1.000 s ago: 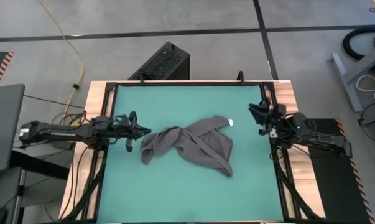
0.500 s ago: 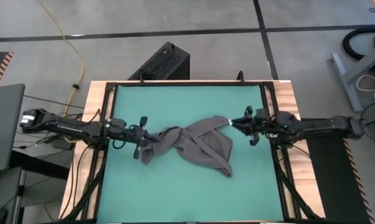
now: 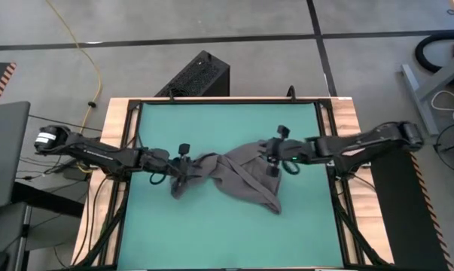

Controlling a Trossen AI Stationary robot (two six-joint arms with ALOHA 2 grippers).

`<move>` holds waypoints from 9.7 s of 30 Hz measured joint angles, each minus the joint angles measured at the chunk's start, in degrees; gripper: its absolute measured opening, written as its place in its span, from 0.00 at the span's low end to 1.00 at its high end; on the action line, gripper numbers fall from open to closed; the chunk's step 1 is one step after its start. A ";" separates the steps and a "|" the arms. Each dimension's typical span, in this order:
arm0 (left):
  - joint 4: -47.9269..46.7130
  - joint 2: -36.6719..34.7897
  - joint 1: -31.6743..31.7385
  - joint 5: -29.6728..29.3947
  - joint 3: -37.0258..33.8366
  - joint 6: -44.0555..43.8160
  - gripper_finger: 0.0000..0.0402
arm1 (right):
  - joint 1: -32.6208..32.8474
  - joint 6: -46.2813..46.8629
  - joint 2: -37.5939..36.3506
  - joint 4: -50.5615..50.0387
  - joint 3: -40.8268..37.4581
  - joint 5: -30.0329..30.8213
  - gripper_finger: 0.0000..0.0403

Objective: Roll towel
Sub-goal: Fold the gray towel

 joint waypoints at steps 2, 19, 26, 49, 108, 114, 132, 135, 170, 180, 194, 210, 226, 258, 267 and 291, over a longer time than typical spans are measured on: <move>-0.33 0.76 0.00 -3.19 2.19 0.36 0.39 | 0.00 -1.15 3.81 -1.82 3.33 -0.03 0.35; -17.65 1.10 0.02 -5.28 8.00 -5.60 0.47 | 0.07 -3.75 23.55 -29.78 26.75 -1.11 0.57; -17.69 1.10 0.02 -5.28 8.00 -5.89 0.47 | -1.13 -3.23 23.83 -33.85 26.01 -1.15 0.56; -19.55 1.12 0.02 -5.21 7.96 -7.36 0.47 | -8.79 -12.71 36.45 -46.03 25.94 -1.46 0.55; -7.14 1.14 0.00 3.80 7.94 -8.89 0.47 | 1.34 13.52 21.78 -59.75 76.73 -11.85 0.04; -6.26 1.02 0.00 1.28 7.94 -6.30 0.47 | 1.11 13.52 21.82 -60.36 77.20 -11.84 0.04; -7.31 7.47 -5.04 -17.32 8.44 0.18 0.47 | 1.16 14.22 21.82 -61.08 77.20 -11.82 0.04; -7.21 9.84 -5.01 -19.33 8.44 0.15 0.47 | 1.14 14.40 21.82 -61.12 77.20 -11.82 0.04; -61.79 -7.47 24.53 -23.22 60.56 23.39 0.00 | -19.03 -37.40 19.34 -38.64 78.43 19.09 0.05; -88.38 -0.09 23.97 2.45 74.74 9.84 0.00 | -9.86 -17.76 17.37 -63.92 82.22 4.76 0.05; -91.63 1.63 3.63 23.87 53.07 -1.18 0.00 | 20.03 19.80 16.42 -69.78 69.04 -14.36 0.05; -93.38 0.98 -13.53 10.62 61.79 -10.84 0.00 | 34.04 35.98 17.21 -69.31 69.09 -6.92 0.05; -93.52 1.60 -13.38 -10.05 80.54 -3.91 0.00 | 27.82 10.28 17.15 -65.47 75.30 22.45 0.05; -108.06 20.00 -31.31 -27.98 107.67 -6.07 0.00 | 36.71 9.72 17.95 -64.21 78.64 25.40 0.04; -108.35 16.21 -1.60 -24.49 89.28 -2.05 0.00 | 11.62 16.72 17.66 -72.11 62.40 25.76 0.04; -78.18 11.87 30.60 17.01 44.13 12.25 0.00 | -17.39 2.28 17.52 -48.32 18.44 3.13 0.04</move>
